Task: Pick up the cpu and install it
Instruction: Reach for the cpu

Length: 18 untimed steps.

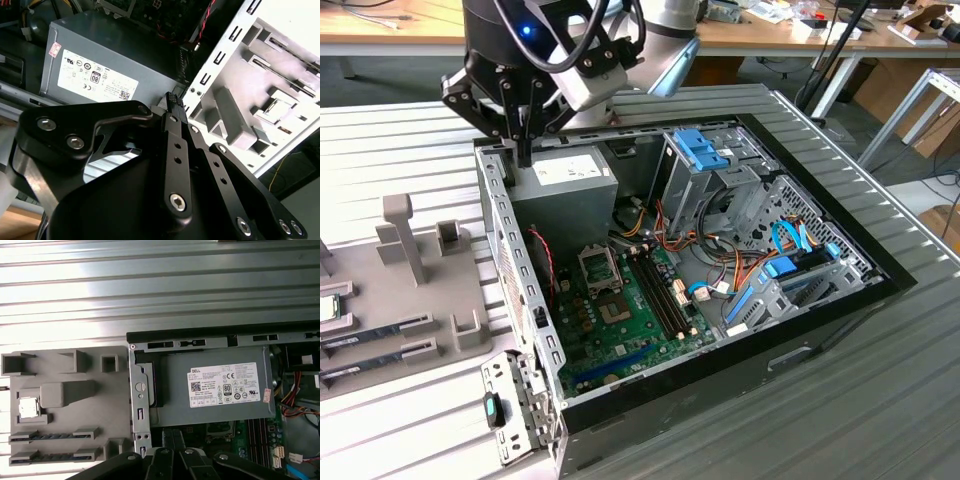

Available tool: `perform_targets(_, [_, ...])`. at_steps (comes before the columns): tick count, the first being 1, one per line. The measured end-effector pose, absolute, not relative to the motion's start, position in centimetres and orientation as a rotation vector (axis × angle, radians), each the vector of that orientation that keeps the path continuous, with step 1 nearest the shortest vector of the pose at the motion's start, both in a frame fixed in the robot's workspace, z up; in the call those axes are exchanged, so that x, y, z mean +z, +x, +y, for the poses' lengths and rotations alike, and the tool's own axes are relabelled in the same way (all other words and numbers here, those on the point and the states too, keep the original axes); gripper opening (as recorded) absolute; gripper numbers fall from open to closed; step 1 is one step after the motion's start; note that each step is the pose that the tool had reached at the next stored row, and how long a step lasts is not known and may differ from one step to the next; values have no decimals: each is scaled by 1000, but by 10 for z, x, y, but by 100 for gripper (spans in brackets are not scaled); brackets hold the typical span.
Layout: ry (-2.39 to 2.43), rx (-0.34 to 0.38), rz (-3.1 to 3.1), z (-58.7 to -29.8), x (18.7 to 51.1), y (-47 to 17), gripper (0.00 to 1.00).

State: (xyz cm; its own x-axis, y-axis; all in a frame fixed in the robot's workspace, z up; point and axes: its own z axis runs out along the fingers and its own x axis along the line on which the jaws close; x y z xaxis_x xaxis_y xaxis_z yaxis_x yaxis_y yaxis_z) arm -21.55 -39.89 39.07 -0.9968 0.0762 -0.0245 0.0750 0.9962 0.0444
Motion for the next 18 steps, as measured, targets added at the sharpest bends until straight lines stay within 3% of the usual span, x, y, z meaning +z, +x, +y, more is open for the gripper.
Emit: perform_targets(18, [118, 68, 3112, -399, 390, -220, 11])
